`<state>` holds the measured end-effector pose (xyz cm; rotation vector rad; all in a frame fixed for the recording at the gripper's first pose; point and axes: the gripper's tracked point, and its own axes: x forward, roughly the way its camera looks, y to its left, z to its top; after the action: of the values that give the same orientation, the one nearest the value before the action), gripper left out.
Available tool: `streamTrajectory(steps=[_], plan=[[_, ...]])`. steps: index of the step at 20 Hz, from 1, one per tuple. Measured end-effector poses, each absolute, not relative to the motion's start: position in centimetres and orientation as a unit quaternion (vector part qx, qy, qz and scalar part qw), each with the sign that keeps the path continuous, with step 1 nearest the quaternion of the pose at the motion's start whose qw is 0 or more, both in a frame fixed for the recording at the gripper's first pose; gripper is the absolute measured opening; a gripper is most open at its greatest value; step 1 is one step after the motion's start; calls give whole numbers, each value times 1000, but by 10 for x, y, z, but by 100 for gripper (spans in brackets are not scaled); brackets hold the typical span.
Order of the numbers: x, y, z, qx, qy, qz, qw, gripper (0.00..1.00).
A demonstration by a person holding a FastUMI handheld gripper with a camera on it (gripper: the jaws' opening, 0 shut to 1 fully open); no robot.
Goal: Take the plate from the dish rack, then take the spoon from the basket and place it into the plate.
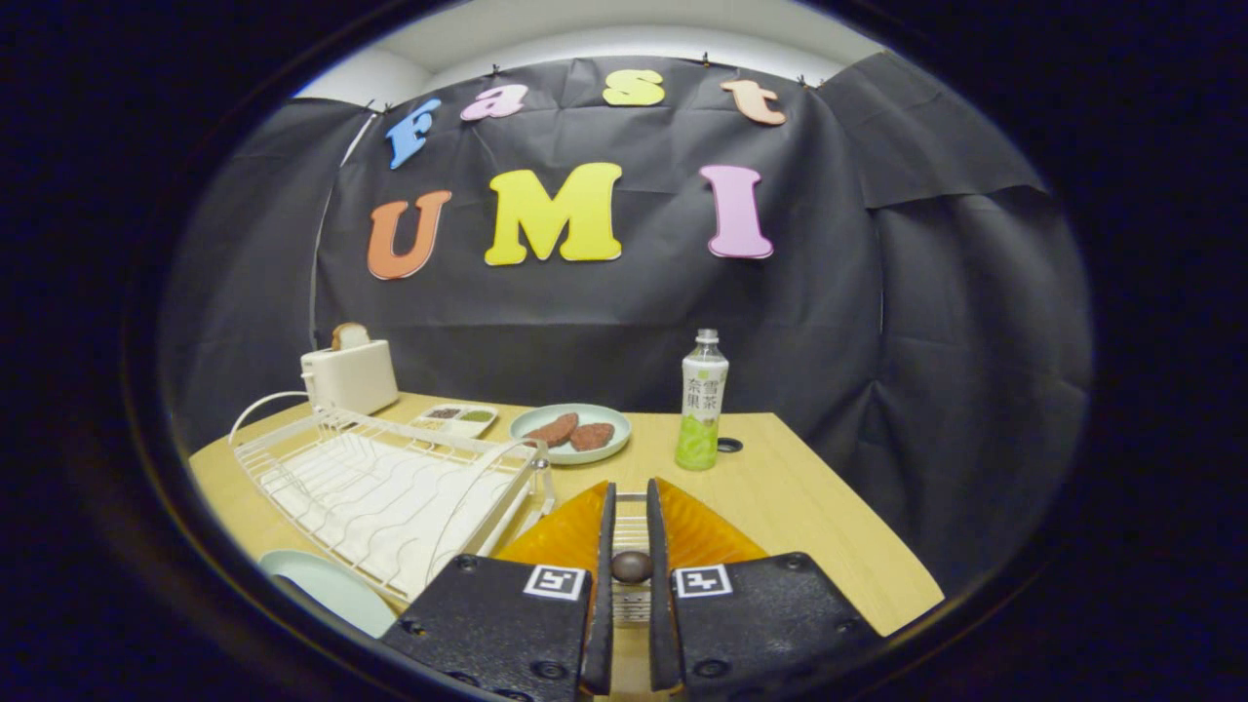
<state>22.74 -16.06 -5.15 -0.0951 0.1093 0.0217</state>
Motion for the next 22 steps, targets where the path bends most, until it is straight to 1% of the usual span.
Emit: streamTrajectory(steps=[10,15,22], plan=[[221,-162,9,-29,19,-13,999,19],[211,-147,37,-26,7,-16,999,18],[158,-106,76,-15,-15,-3,1000,18]])
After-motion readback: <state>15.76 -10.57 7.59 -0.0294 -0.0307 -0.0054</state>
